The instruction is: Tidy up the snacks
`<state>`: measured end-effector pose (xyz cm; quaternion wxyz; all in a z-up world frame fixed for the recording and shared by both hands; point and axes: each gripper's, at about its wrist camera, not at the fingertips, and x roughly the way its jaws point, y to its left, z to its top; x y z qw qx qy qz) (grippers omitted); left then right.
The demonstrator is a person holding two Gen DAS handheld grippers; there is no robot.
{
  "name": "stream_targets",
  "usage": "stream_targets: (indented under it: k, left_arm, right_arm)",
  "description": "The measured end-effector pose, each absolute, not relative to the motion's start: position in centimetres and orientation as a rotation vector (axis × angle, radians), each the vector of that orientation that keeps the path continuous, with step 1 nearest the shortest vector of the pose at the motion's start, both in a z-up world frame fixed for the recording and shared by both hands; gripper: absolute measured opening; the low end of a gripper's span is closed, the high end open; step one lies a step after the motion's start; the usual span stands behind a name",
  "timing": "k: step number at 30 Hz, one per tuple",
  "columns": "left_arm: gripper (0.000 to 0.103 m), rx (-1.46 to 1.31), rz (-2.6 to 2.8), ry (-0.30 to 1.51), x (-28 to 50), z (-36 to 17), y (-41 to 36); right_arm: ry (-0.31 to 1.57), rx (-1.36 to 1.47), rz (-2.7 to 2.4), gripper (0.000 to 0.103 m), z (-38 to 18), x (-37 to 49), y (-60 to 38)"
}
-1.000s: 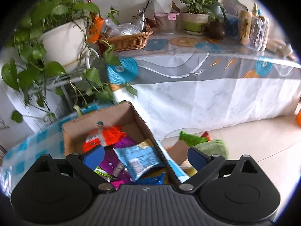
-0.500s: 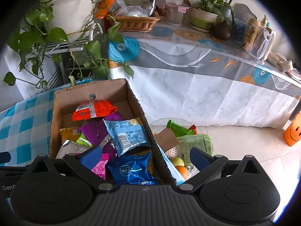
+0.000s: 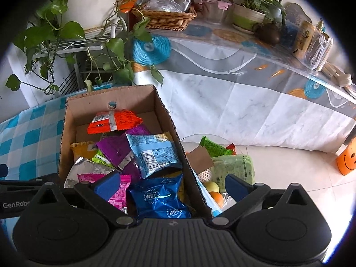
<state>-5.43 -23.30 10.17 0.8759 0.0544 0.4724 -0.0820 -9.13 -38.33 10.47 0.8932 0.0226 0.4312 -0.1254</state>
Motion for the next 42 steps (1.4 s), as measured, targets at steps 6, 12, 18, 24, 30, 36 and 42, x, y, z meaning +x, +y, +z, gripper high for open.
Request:
stream_targets:
  k: [6,12,18,24,30,36,42]
  left_arm:
    - [0.102,0.143,-0.176,0.988,-5.4,10.2,-23.9]
    - [0.102,0.160,-0.174,0.994,-5.1,10.3,-24.1]
    - [0.102,0.172,-0.187,0.984,-5.0,10.4,-24.3]
    - [0.102,0.200,-0.196,0.975,-4.8,10.5,-24.6]
    - [0.102,0.232,-0.193,0.954,-4.9,10.8,-24.9]
    - [0.102,0.247,-0.193,0.954,-4.8,11.0,-25.1]
    - [0.102,0.260,-0.197,0.938,-5.0,11.1,-25.1]
  right_arm:
    - [0.904,0.038,-0.248,0.103,10.3,-9.0,-38.2]
    - [0.906,0.038,-0.251,0.103,10.3,-8.9,-38.3]
    - [0.903,0.039,-0.254,0.103,10.3,-8.9,-38.3]
    - [0.901,0.043,-0.258,0.103,10.3,-8.9,-38.4]
    - [0.898,0.050,-0.260,0.103,10.4,-8.9,-38.5]
    - [0.895,0.054,-0.263,0.103,10.4,-9.0,-38.5]
    - [0.894,0.059,-0.255,0.103,10.4,-9.0,-38.5]
